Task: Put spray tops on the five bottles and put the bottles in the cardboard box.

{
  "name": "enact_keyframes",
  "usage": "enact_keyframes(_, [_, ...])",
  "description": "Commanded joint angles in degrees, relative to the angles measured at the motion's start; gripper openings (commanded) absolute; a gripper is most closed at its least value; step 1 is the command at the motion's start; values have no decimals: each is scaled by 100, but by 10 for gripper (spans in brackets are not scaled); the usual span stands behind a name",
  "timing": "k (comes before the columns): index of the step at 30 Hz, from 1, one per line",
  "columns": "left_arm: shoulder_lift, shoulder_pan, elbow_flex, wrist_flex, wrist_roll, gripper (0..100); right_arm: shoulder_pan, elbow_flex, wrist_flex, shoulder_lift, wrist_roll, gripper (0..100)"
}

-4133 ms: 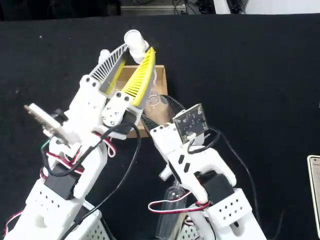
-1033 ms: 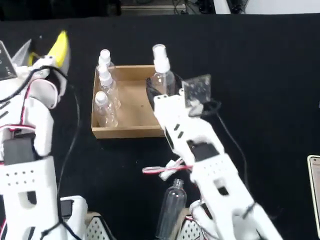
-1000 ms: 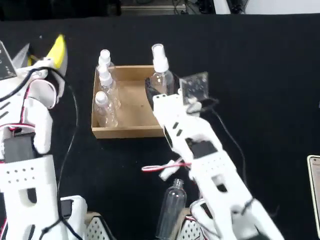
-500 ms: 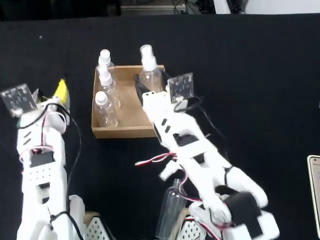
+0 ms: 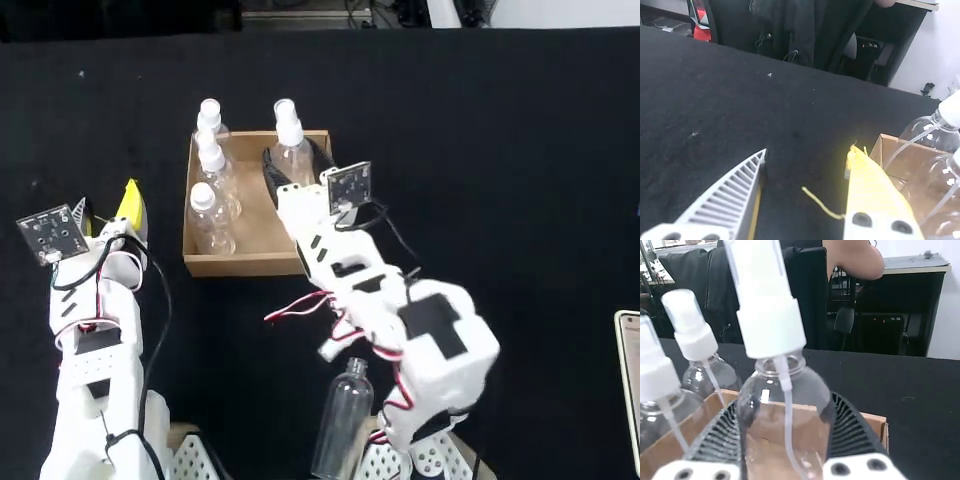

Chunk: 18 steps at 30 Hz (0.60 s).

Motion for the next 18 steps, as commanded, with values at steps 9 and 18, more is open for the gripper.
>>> enact_keyframes(9, [0,-4,-57,-176,44,230,-193,-1121,-281,919,-26,31])
enact_keyframes(18, [0,-4,-57,-176,44,230,-193,-1429,-281,1288,-18,31])
